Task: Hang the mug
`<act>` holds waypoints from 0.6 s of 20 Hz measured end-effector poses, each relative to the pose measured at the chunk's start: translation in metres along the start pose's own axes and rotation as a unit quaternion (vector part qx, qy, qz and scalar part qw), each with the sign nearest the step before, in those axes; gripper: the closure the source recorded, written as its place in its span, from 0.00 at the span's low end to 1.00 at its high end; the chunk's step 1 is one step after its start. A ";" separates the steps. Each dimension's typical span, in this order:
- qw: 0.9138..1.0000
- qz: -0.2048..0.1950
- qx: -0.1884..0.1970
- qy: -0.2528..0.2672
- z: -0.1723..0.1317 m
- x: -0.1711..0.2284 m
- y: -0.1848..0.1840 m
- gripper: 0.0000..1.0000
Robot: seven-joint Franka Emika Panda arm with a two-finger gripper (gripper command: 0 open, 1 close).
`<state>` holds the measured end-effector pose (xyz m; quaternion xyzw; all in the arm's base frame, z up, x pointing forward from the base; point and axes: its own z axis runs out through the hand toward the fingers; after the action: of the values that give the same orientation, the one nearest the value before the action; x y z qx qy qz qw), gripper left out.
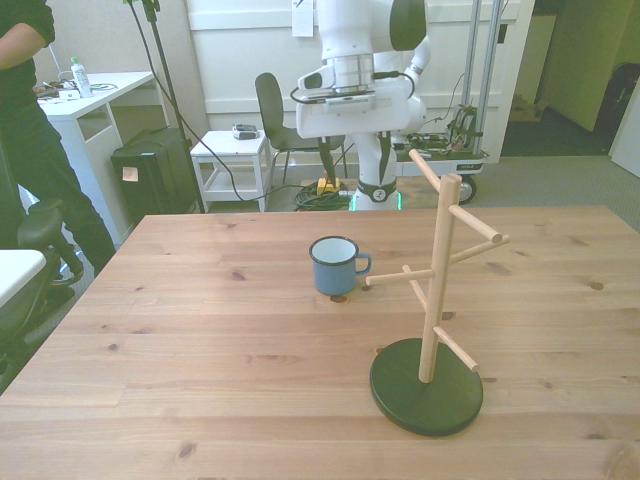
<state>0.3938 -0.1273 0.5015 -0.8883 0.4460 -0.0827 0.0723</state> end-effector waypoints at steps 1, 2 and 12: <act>1.000 0.005 0.000 0.000 -0.001 0.010 0.003 0.00; 1.000 0.008 -0.002 -0.001 0.001 0.019 0.005 0.00; 0.999 0.040 -0.021 -0.022 0.050 0.089 -0.020 0.00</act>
<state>0.4723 -0.1849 0.4638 -0.8725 0.4814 -0.0511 0.0665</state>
